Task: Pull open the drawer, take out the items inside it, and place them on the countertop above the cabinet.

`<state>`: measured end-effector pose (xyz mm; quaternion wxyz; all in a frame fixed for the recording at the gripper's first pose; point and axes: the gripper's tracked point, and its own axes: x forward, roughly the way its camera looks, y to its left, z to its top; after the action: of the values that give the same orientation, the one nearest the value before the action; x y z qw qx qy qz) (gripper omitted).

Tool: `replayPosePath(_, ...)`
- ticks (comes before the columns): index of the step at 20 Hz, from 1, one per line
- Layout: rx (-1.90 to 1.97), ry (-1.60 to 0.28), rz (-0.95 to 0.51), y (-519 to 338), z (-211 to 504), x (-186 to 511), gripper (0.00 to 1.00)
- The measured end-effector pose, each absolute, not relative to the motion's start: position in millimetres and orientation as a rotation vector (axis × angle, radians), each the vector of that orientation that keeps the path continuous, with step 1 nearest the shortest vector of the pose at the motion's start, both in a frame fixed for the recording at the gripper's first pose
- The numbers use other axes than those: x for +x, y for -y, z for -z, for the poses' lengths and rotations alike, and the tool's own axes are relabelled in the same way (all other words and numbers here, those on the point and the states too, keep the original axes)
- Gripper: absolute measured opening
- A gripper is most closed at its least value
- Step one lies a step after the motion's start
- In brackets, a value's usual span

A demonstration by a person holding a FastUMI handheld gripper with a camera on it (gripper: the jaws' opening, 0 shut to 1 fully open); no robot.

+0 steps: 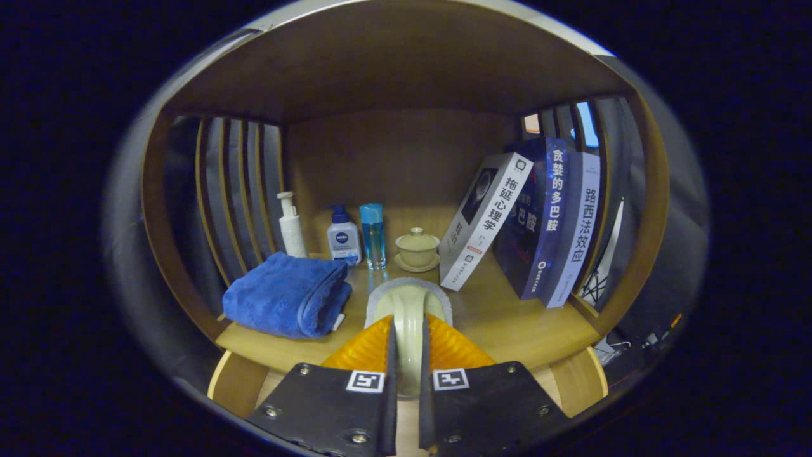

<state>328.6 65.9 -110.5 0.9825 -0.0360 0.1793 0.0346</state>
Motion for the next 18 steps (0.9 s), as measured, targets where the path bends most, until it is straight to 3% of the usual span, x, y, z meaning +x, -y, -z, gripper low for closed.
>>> replayPosePath(18,0.024,-0.361,-0.004,-66,149,407,0.18)
